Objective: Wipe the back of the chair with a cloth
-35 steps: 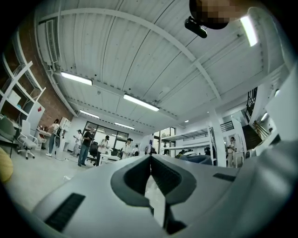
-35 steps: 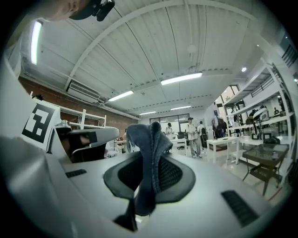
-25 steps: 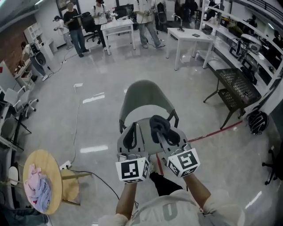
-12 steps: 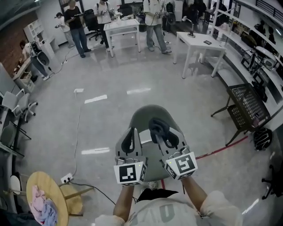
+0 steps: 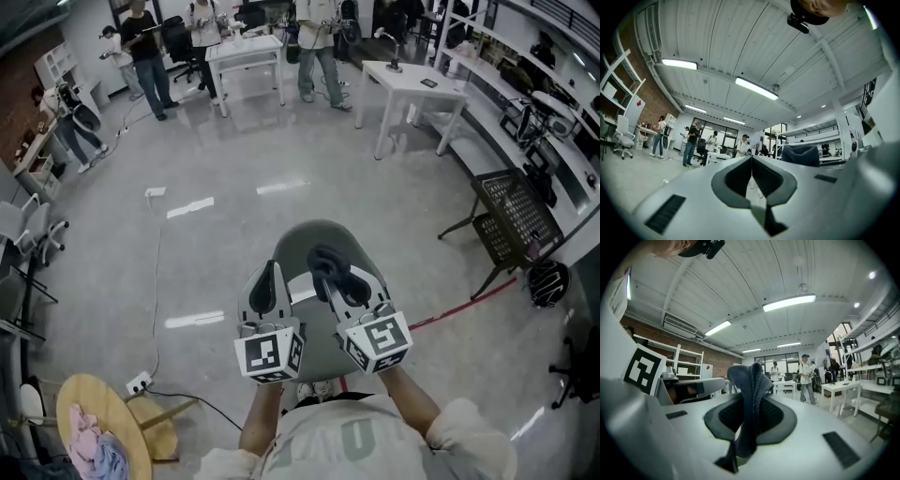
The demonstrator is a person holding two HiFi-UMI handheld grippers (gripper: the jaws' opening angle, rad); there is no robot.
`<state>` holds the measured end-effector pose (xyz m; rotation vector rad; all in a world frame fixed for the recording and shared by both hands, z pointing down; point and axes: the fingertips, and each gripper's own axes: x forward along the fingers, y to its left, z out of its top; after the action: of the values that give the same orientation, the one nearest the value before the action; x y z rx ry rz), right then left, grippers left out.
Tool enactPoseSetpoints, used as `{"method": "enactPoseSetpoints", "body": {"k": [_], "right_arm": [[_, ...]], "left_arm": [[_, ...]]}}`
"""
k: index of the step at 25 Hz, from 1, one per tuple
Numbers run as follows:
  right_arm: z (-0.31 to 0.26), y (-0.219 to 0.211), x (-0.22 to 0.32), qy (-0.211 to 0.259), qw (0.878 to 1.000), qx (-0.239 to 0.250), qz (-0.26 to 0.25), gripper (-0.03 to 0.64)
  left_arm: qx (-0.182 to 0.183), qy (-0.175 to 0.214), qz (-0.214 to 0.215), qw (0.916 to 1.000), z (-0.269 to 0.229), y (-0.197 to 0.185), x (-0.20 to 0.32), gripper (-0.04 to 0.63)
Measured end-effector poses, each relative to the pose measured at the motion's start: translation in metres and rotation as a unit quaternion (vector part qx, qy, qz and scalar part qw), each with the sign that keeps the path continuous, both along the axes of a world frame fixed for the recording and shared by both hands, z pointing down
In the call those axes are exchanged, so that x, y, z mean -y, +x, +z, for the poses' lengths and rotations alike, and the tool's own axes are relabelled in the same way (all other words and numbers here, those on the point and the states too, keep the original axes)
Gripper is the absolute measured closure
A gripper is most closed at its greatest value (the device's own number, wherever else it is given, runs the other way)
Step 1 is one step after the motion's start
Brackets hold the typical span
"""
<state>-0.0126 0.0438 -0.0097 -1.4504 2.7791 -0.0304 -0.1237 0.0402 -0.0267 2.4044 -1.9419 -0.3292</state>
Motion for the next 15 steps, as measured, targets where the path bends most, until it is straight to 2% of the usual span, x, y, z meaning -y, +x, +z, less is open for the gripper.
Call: {"method": "enactPoseSetpoints", "body": {"k": [6, 10, 15], "right_arm": [[0.001, 0.015, 0.008, -0.005, 1.0, 0.006, 0.003, 0.557], [-0.007, 0.045, 0.02, 0.01, 1.0, 0.011, 0.002, 0.557], [-0.001, 0.075, 0.03, 0.0, 1.0, 0.004, -0.016, 0.557]], "left_arm": [[-0.001, -0.006, -0.006, 1.0, 0.006, 0.008, 0.005, 0.58], [0.006, -0.003, -0.021, 0.9998, 0.002, 0.031, 0.013, 0.58], [-0.009, -0.005, -0.036, 0.9993, 0.001, 0.059, 0.015, 0.58]]}}
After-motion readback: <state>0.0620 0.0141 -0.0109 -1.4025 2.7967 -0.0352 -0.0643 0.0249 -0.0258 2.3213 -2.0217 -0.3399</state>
